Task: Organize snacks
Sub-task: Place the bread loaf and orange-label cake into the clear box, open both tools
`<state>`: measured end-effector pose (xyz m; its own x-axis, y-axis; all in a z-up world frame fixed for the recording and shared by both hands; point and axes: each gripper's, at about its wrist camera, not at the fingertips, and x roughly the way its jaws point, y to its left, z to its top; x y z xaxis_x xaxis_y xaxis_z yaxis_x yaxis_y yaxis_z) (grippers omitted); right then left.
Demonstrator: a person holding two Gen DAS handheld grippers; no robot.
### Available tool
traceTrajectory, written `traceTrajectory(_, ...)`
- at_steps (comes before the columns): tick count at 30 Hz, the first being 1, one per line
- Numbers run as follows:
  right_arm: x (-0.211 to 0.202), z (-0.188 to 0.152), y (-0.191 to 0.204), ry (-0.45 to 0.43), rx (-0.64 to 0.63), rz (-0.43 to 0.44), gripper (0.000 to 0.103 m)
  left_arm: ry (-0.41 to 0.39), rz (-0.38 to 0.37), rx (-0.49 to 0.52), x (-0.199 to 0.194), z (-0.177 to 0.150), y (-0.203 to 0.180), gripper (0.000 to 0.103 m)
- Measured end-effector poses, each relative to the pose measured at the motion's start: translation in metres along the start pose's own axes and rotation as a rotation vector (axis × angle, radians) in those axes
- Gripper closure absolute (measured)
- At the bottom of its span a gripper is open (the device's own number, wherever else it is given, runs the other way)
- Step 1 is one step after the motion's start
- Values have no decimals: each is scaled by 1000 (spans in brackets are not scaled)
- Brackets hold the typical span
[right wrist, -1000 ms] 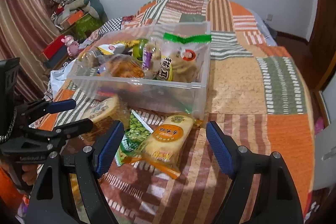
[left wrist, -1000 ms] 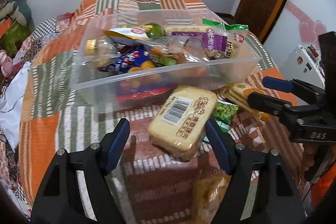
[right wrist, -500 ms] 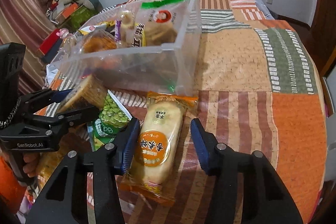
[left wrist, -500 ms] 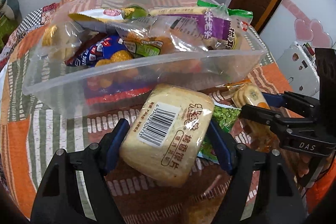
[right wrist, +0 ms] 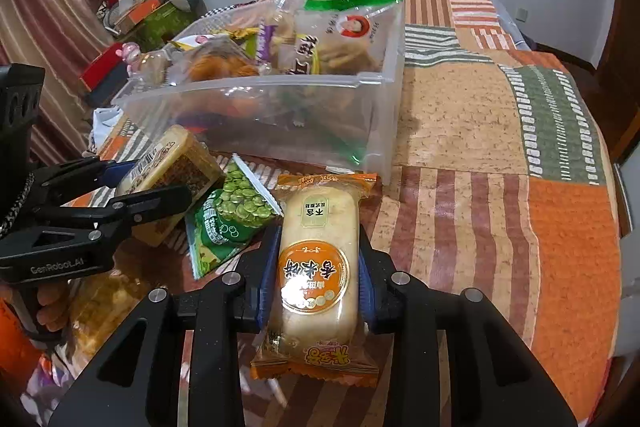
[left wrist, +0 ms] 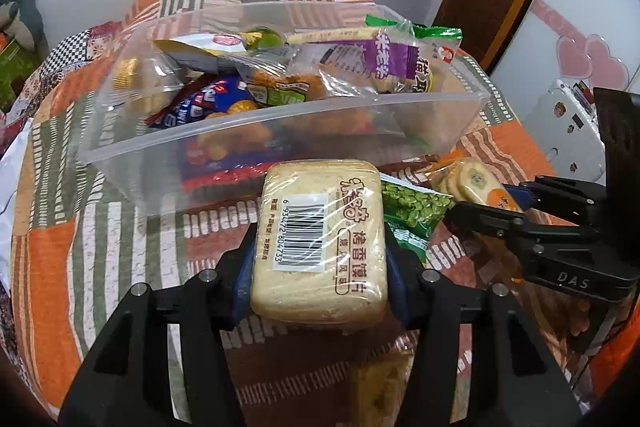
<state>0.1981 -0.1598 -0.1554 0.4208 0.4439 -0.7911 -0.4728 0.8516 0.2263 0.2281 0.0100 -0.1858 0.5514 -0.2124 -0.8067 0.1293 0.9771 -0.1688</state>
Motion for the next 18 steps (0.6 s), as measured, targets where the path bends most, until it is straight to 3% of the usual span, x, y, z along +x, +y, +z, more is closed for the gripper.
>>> traceTrajectory(11, -39, 20, 1, -125, 4, 15, 72, -95, 17, -37, -51, 3, 11, 48)
traceTrajectory(18, -54, 45, 14, -208, -19, 29, 72, -173, 45, -40, -78, 24, 10, 48)
